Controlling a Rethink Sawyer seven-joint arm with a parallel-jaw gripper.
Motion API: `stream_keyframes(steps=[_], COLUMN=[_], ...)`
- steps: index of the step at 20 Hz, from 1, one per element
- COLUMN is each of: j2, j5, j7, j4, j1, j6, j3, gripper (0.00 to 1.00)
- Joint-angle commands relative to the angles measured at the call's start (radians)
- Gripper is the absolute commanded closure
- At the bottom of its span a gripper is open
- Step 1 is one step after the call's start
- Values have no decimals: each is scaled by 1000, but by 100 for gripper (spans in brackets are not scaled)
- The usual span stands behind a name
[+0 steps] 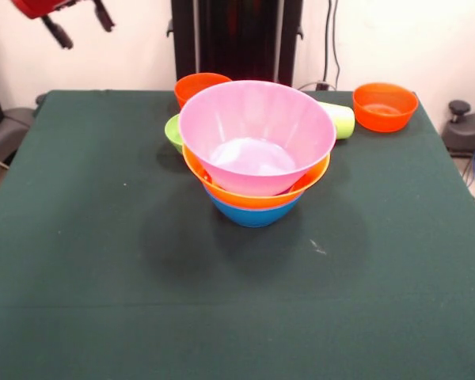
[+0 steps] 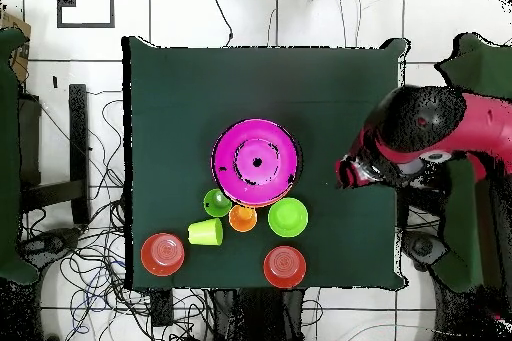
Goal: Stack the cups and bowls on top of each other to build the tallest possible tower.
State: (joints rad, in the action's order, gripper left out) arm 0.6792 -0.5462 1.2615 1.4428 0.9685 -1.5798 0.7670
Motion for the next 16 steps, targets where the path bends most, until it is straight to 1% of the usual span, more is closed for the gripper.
stream_keyframes(steps=[1, 4, 5, 8, 9, 12, 16], j2=[-7, 5, 13, 17, 21, 6, 1], j5=[17, 58, 68, 96, 101, 106, 116], j7=[-61, 3, 10, 61, 65, 104, 104], j4=[196, 228, 242, 270, 278, 279, 280], j1=[-43, -65, -63, -87, -90, -123, -138], j6=[134, 165, 174, 222, 232, 277, 299], j3=[16, 19, 20, 15, 9, -13, -33], gripper=[0, 0, 0, 0, 0, 0, 0])
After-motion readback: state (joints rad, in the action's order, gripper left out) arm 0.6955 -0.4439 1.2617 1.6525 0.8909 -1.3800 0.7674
